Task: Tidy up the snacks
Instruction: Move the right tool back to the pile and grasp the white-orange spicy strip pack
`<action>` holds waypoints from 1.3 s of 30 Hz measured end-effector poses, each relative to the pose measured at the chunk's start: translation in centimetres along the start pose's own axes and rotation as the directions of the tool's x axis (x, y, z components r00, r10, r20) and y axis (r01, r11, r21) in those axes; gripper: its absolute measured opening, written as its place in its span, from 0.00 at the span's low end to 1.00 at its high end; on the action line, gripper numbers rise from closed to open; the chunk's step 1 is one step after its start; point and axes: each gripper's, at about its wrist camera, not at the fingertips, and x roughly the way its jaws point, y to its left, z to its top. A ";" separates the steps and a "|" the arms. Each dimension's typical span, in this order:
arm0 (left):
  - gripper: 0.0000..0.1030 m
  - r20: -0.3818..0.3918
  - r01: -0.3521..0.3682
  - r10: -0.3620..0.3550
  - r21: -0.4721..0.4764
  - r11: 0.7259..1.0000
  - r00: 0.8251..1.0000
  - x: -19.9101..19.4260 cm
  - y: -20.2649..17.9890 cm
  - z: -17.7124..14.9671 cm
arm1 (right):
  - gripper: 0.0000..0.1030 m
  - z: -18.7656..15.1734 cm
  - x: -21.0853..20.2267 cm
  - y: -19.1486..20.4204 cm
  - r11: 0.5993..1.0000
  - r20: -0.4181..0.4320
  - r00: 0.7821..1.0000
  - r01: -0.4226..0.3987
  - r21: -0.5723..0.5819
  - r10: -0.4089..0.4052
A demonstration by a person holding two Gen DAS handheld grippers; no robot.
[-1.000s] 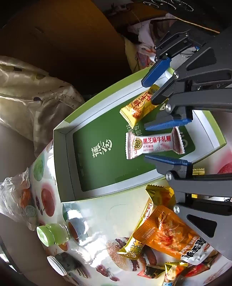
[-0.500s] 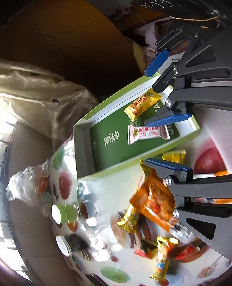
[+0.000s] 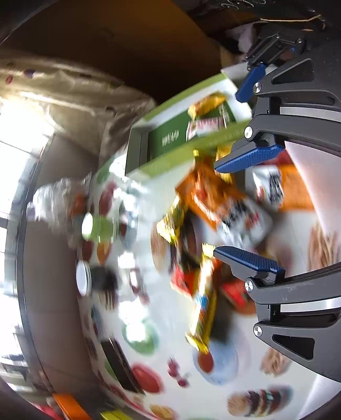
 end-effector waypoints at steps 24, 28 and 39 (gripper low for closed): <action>0.57 0.011 0.014 -0.013 -0.133 0.991 1.000 -1.3 7.3 -2.7 | 0.59 -1.0 6.3 6.8 0.993 -0.180 0.978 0.095 -0.063 -0.105; 0.57 0.010 0.018 -0.016 -0.133 0.991 1.000 -1.4 7.8 -2.6 | 0.58 -1.4 6.3 7.2 0.988 -0.154 0.978 0.124 -0.093 -0.137; 0.57 0.013 0.002 0.000 -0.140 0.990 1.000 -1.9 9.9 -2.2 | 0.28 -0.9 6.2 8.0 0.988 -0.106 0.985 0.128 -0.085 -0.137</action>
